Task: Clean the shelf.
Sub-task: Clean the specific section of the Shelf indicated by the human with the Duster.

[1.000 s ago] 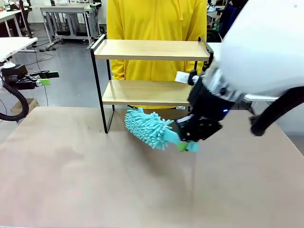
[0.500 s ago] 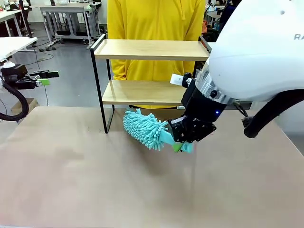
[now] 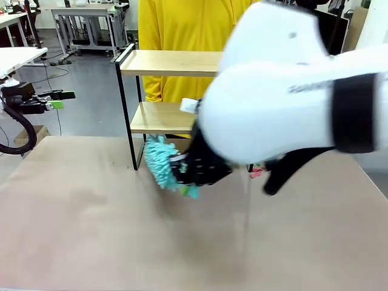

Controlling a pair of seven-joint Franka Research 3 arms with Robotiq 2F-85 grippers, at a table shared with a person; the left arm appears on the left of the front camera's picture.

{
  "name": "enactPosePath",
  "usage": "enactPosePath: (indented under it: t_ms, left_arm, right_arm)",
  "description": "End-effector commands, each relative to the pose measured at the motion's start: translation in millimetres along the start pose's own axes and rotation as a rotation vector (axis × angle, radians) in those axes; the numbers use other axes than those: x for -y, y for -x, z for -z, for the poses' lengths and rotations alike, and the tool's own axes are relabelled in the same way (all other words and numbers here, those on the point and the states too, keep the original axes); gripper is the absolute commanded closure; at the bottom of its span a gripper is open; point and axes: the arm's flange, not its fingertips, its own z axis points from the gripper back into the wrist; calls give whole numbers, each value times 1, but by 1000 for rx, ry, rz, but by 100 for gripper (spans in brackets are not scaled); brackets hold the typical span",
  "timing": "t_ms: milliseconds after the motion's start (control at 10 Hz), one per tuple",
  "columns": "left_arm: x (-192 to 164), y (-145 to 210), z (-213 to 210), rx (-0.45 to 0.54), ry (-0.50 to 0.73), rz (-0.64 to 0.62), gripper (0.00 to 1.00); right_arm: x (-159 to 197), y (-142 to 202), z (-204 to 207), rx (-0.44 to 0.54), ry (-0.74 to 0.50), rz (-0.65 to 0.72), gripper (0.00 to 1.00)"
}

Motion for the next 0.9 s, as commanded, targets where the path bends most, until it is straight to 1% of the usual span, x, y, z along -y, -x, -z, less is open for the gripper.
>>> enactPosePath:
  t_ms: [0, 100, 400, 600, 800]
  left_arm:
    - [3, -3, 0, 1, 3, 3, 0]
    - [3, -3, 0, 1, 3, 3, 0]
    - [3, -3, 0, 1, 3, 3, 0]
    - [3, -3, 0, 1, 3, 3, 0]
    - [3, -3, 0, 1, 3, 3, 0]
  right_arm:
    - [-45, -21, 33, 113, 77, 138, 86]
    - [-66, -22, 58, 161, 135, 165, 86]
    - [-89, -41, 96, 282, 196, 150, 86]
    - [-92, -58, 113, 306, 209, 128, 86]
    - [-91, -77, 124, 263, 187, 133, 86]
